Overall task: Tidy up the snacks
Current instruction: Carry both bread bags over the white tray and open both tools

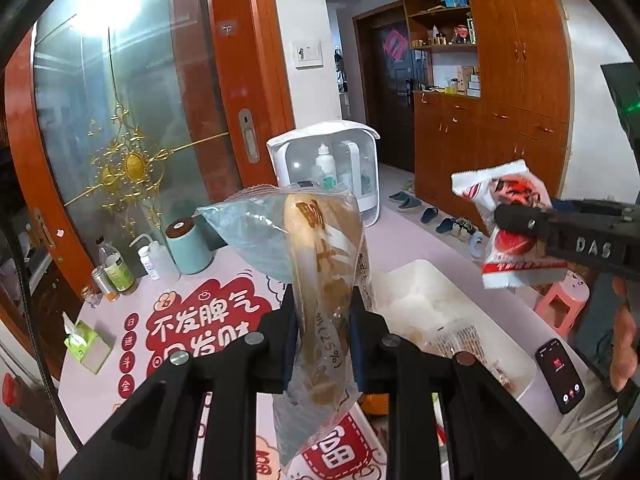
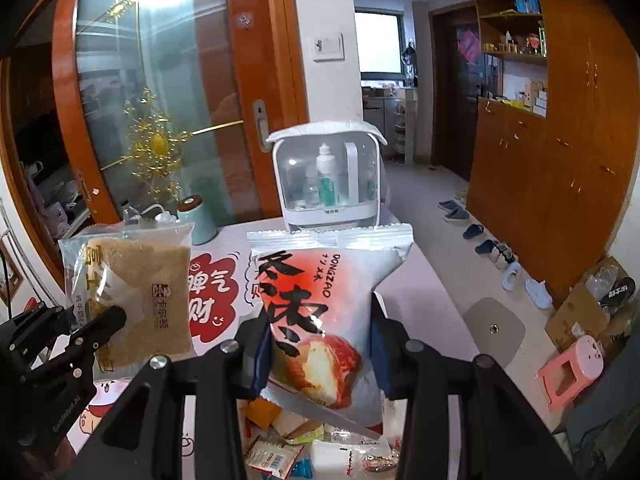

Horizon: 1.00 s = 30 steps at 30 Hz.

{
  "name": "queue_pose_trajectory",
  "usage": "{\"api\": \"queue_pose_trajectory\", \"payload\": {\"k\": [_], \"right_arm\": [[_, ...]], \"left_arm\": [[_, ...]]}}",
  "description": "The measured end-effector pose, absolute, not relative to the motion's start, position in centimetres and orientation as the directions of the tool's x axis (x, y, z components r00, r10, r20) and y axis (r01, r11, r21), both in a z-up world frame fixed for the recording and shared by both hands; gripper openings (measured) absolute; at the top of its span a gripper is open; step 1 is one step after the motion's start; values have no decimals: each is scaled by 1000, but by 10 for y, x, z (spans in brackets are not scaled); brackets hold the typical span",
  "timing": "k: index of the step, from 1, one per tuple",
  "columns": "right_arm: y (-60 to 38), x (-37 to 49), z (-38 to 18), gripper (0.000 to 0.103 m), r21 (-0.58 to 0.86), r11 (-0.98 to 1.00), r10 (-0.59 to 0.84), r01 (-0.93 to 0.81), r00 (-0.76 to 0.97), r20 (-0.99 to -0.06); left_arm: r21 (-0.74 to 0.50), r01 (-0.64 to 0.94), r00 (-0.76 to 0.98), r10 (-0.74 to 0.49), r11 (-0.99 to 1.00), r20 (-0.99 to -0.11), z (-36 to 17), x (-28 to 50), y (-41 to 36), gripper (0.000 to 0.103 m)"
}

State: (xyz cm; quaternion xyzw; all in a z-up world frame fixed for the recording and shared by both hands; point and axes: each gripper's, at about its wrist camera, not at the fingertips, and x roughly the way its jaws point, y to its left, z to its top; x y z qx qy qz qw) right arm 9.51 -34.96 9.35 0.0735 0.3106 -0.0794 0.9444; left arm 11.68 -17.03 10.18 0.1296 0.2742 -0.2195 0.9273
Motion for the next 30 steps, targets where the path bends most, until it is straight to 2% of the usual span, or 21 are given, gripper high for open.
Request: {"api": "queue_pose_trajectory", "payload": {"k": [15, 30], "right_arm": [[-368, 157, 41, 42, 95, 961, -121, 259, 706, -698], [-379, 189, 12, 42, 51, 945, -178, 324, 636, -751]], "left_arm": [[29, 541, 657, -401, 840, -639, 52, 154, -214, 21], [48, 538, 632, -365, 841, -684, 18, 184, -246, 21]]}}
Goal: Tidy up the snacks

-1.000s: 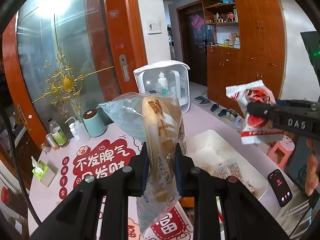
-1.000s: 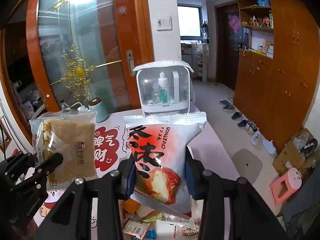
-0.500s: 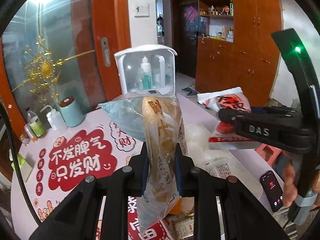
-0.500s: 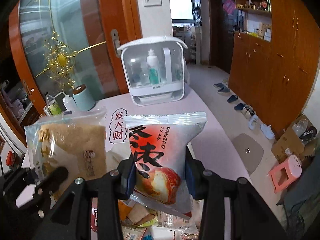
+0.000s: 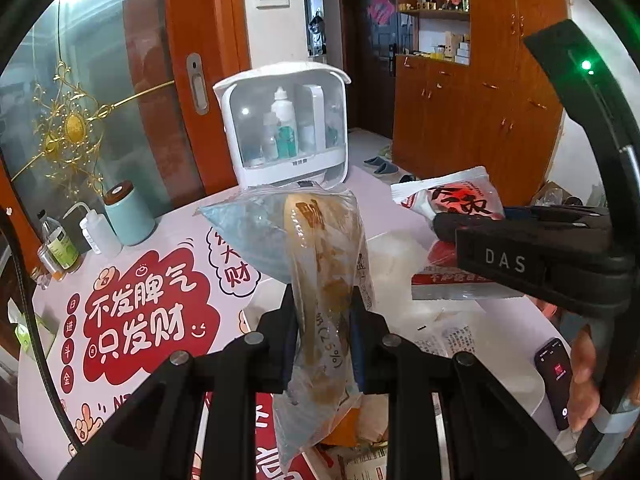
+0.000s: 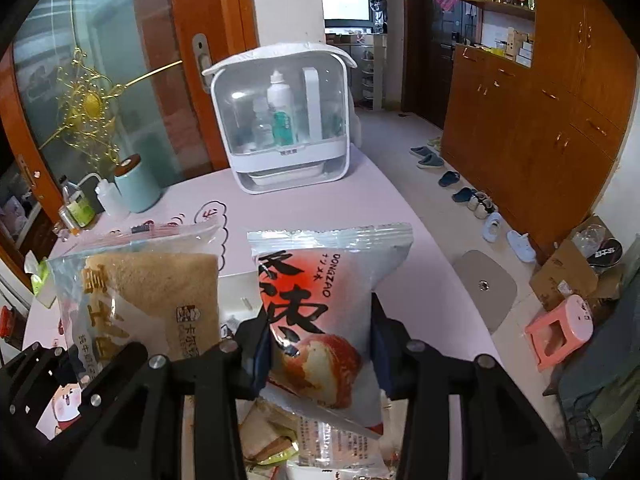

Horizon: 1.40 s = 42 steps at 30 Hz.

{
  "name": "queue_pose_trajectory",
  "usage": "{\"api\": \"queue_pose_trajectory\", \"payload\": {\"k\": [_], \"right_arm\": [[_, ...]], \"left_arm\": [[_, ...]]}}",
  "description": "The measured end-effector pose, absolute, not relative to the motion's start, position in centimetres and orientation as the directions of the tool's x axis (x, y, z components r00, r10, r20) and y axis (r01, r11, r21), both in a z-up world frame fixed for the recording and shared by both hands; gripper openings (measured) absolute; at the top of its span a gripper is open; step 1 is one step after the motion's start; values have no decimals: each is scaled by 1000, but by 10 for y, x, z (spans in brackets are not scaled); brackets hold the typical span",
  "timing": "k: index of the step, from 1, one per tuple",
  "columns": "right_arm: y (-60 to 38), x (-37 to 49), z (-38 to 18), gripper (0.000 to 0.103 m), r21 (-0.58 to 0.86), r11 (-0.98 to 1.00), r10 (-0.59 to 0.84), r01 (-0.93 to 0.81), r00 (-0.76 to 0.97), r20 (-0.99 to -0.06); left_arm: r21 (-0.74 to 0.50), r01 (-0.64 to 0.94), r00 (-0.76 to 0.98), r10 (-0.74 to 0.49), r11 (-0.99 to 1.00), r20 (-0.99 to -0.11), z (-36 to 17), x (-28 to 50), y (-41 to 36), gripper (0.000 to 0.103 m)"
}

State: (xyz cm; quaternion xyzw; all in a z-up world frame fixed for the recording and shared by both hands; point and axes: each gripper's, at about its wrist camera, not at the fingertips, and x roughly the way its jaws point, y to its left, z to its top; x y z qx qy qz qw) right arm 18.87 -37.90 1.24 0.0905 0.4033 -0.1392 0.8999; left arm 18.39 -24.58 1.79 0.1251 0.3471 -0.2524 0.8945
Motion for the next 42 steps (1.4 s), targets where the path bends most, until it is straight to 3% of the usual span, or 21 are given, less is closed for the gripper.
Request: {"api": "queue_pose_trajectory", "payload": {"k": [27, 28, 29, 30, 31, 33, 42], "right_arm": [[-390, 223, -16, 46, 120, 935, -99, 335, 568, -817], [-391, 224, -17, 49, 131, 932, -87, 337, 561, -823], [-392, 225, -18, 58, 137, 931, -82, 338, 559, -825], [-392, 225, -18, 67, 134, 931, -86, 339, 562, -822], [-391, 225, -18, 70, 129, 932, -94, 339, 568, -817], [-389, 224, -15, 74, 126, 935, -98, 330, 586, -804], [-384, 214, -6, 74, 159, 936, -73, 315, 613, -786]], "left_arm": [[68, 477, 640, -293, 876, -710, 2, 213, -261, 23], [66, 475, 639, -292, 877, -712, 2, 214, -262, 26], [60, 472, 637, -293, 879, -713, 1, 216, -261, 29], [57, 471, 639, -296, 880, -710, 2, 216, -260, 40], [58, 467, 645, -296, 882, -704, 4, 216, -259, 59], [65, 460, 666, -296, 886, -684, 9, 214, -256, 83], [88, 456, 687, -287, 886, -667, 22, 199, -245, 85]]}}
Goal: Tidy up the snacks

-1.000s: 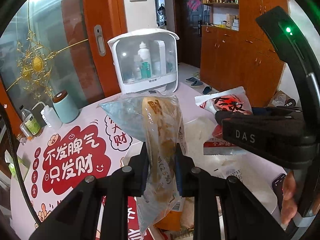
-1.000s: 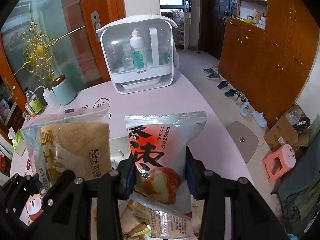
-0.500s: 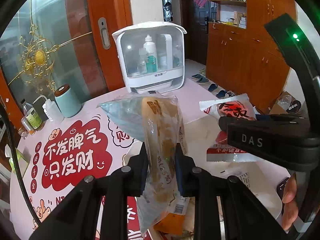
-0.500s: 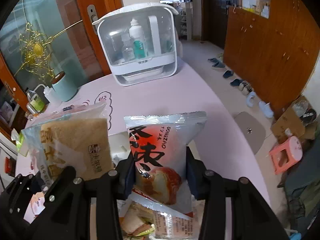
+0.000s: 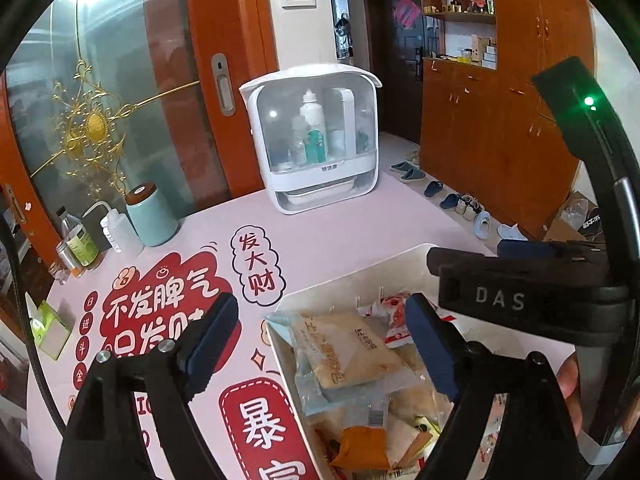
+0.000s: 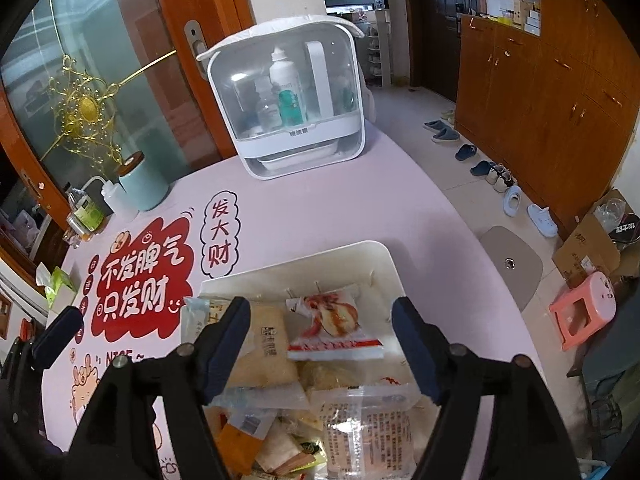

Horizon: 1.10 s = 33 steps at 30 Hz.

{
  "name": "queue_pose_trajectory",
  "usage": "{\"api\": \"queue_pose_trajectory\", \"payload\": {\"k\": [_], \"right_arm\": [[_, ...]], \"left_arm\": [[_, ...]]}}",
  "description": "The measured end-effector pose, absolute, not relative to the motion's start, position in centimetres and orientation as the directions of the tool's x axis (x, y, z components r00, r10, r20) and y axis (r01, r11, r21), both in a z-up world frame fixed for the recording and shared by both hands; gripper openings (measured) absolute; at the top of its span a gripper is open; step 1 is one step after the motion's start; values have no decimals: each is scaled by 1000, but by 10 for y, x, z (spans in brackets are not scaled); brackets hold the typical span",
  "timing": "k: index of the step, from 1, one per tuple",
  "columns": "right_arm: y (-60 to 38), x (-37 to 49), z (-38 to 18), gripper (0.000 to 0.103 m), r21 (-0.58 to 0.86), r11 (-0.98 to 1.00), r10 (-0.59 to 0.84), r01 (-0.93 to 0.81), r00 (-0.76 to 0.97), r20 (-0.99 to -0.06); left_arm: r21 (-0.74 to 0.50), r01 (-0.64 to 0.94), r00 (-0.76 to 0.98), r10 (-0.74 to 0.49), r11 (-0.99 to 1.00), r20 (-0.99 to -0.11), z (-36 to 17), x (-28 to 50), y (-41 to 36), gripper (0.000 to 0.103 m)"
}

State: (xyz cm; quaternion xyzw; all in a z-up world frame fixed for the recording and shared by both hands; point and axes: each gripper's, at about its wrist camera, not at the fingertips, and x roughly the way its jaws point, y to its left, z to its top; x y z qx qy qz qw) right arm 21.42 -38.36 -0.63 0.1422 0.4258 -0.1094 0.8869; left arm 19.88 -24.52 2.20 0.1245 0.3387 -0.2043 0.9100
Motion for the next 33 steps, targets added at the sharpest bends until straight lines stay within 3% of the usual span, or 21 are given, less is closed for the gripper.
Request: {"api": "queue_pose_trajectory", "payload": {"k": [12, 25, 33], "right_arm": [[-346, 161, 17, 74, 171, 957, -30, 233, 667, -744], [-269, 72, 33, 74, 147, 983, 14, 108, 759, -651], [-222, 27, 28, 74, 126, 991, 49, 36, 793, -608]], "left_arm": [[93, 417, 708, -259, 904, -657, 44, 147, -188, 86], [106, 300, 781, -180, 948, -597, 65, 55, -82, 102], [94, 225, 797, -128, 970, -591, 58, 5, -21, 103]]}}
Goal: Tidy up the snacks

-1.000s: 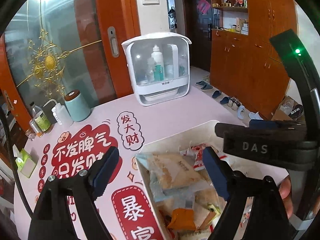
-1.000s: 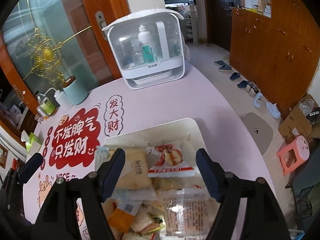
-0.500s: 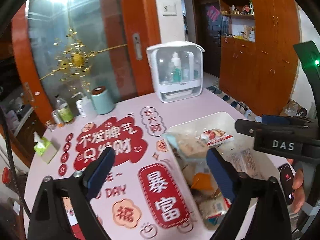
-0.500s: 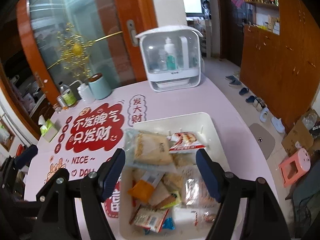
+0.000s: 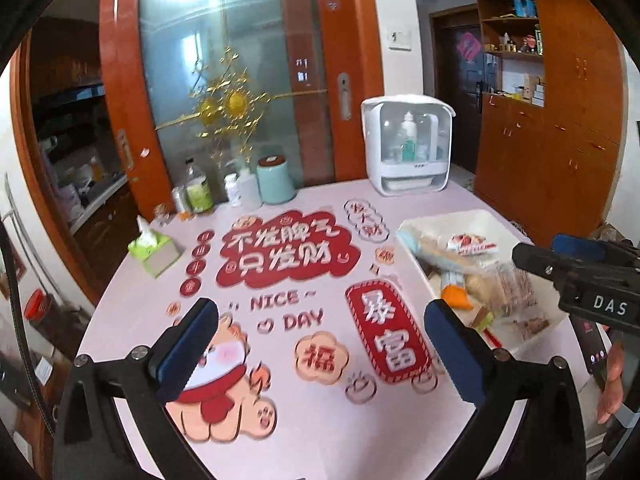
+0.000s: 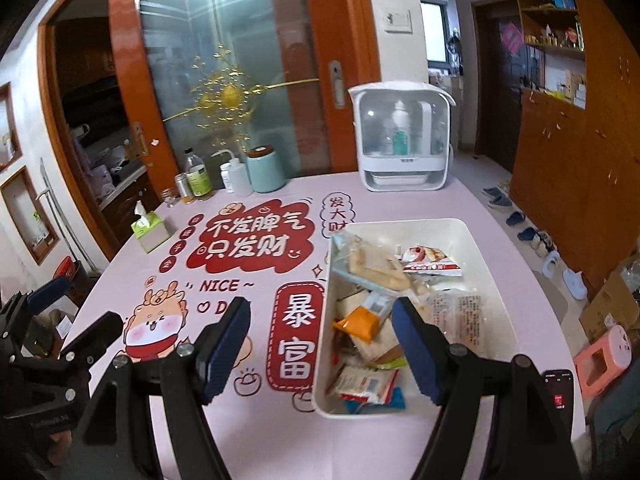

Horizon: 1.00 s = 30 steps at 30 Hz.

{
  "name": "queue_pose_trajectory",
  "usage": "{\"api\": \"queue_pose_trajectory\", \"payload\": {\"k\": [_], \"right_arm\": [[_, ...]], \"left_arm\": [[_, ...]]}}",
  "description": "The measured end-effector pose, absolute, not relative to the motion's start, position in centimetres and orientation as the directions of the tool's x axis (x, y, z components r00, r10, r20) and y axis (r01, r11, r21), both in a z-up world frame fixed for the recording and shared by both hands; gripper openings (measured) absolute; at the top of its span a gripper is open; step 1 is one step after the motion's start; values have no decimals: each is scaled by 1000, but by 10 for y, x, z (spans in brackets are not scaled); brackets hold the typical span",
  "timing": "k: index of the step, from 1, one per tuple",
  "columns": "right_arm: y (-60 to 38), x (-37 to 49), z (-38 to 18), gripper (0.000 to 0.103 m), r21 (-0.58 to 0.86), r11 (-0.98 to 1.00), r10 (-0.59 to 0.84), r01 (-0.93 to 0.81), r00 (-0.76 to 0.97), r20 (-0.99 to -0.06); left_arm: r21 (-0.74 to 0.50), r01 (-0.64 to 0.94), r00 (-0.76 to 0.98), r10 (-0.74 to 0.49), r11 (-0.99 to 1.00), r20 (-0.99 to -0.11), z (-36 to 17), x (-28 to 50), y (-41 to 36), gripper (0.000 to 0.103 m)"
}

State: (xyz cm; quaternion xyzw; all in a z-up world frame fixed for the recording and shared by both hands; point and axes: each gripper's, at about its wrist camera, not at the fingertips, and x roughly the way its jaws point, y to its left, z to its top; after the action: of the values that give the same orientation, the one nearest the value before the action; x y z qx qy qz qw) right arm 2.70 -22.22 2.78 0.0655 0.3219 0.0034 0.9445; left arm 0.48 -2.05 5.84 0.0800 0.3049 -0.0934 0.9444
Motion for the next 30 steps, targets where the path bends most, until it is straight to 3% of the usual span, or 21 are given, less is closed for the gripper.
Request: {"api": "queue_pose_trajectory", "payload": {"k": [17, 30], "right_arm": [[-169, -38, 16, 74, 126, 991, 52, 34, 785, -617], [-154, -37, 15, 74, 88, 996, 38, 22, 787, -616]], "left_arm": [[-31, 54, 722, -60, 998, -690, 41, -32, 21, 103], [0, -37, 718, 27, 999, -696, 37, -36, 37, 103]]}}
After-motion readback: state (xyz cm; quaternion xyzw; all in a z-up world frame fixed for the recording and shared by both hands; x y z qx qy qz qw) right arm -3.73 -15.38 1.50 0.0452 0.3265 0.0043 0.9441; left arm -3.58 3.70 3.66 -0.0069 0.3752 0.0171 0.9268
